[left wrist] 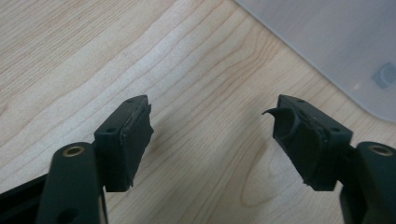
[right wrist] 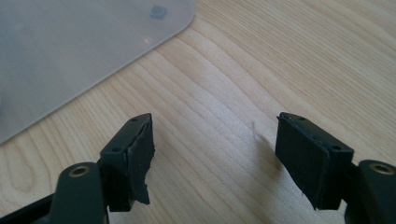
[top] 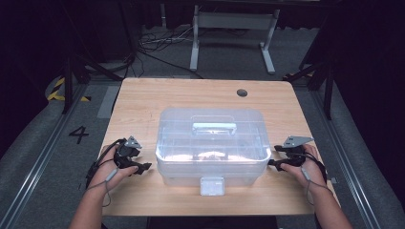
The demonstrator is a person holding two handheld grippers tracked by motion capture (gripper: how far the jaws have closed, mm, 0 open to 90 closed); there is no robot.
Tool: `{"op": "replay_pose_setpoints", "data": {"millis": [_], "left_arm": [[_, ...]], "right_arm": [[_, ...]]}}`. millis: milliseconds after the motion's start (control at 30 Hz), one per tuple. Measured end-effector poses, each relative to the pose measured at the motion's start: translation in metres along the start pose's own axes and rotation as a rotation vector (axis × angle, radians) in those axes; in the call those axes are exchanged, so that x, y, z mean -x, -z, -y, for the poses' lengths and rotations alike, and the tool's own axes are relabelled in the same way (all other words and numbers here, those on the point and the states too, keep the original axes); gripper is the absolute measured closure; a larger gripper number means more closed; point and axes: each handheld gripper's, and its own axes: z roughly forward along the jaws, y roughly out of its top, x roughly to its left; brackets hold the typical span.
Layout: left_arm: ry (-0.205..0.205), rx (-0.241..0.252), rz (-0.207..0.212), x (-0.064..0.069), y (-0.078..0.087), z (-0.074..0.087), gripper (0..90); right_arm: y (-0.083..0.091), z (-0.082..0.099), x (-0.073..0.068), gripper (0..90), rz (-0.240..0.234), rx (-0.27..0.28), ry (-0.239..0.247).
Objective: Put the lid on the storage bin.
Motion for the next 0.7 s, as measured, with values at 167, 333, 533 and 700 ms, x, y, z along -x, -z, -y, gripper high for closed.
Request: {"op": "replay_pose_setpoints", "data": {"millis": [167,333,533,700], "left_arm": [[-0.001,-0.007,-0.010,-0.0001,-0.0009,-0.0013,27.6],[0.019,-0.007,-0.012,-0.0006,-0.0016,-0.0011,27.0],[0.025,0.008,-0.013,-0.0012,-0.0017,-0.0026,26.7],[0.041,0.015,-0.014,-0.0020,-0.0008,-0.0029,26.8]], "right_arm": [[-0.0023,0.0016,-0.0015,23.0,0.004,0.018,-0.017],[-0.0044,0.0031,-0.0017,20.4,-0.004,0.030,-0.054],[-0.0042,0.0032,-0.0010,19.6,-0.011,0.032,-0.059],[-0.0024,0.0036,0.0006,20.0,-0.026,0.030,-0.073]]}}
